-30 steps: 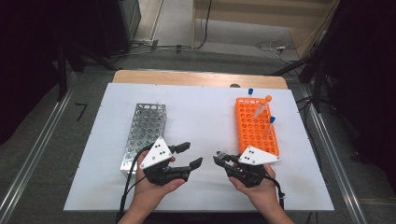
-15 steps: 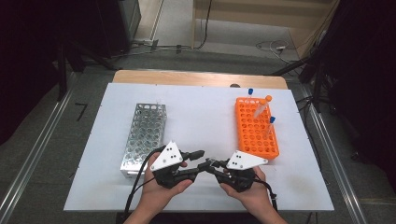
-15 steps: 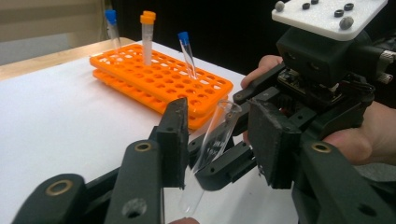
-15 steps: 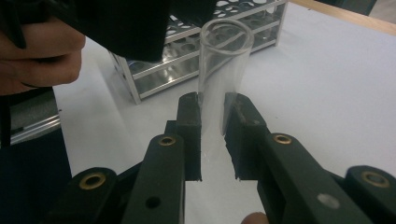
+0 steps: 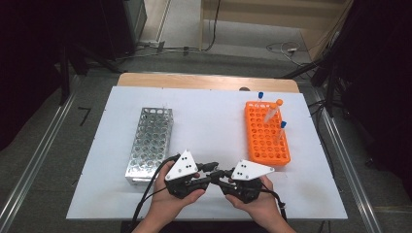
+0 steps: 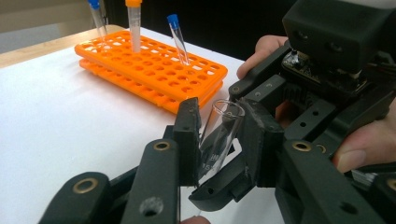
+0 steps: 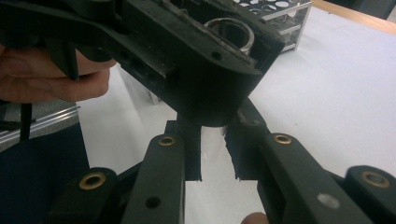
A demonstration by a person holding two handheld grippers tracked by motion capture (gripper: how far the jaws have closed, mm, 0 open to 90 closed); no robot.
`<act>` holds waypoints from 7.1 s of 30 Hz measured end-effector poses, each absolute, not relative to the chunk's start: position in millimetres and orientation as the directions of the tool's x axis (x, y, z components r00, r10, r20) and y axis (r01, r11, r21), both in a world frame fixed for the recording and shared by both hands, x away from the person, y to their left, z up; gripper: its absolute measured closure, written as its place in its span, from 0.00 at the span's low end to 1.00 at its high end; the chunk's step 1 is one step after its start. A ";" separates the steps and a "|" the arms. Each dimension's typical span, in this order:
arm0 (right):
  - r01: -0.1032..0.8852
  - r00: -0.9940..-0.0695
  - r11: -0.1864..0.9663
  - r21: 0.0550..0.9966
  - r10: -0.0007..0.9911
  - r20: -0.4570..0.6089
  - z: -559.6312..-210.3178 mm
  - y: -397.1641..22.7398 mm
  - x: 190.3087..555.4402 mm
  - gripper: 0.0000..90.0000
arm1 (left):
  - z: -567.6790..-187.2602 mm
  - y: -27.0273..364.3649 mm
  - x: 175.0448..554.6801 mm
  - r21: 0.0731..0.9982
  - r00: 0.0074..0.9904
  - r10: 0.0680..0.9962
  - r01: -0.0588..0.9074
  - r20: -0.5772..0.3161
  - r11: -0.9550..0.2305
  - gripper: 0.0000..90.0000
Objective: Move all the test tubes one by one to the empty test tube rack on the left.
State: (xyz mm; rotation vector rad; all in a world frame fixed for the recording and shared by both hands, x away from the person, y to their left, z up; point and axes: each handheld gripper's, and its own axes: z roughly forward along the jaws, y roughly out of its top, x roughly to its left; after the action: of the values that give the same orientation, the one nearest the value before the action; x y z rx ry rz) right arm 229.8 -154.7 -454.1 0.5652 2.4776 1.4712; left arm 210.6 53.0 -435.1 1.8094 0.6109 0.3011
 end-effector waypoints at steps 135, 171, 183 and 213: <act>0.349 -0.755 0.265 0.899 0.648 0.102 -466.2 -312.4 266.4 0.00 | -429.4 174.6 359.8 0.874 0.411 0.906 0.472 -0.102 -0.116 0.83; 0.347 -0.710 0.241 0.906 0.699 0.087 -459.3 -315.4 275.8 0.00 | -405.2 161.7 272.4 0.949 0.604 0.782 0.312 -0.157 -0.051 0.02; 0.398 -0.635 0.238 0.886 0.769 0.078 -453.8 -306.8 297.1 0.02 | -420.9 157.4 252.3 0.951 0.629 0.760 0.305 -0.161 -0.051 0.00; 0.545 -0.437 0.062 0.836 0.872 0.220 -476.5 -316.5 358.0 0.46 | -429.5 151.8 256.3 0.953 0.655 0.737 0.300 -0.166 -0.052 0.00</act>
State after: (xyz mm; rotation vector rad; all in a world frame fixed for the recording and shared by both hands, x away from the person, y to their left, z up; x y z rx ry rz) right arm 358.0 -316.5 -476.5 1.4190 2.0041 1.3233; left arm 256.3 151.8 -429.5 1.6367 0.8650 0.4397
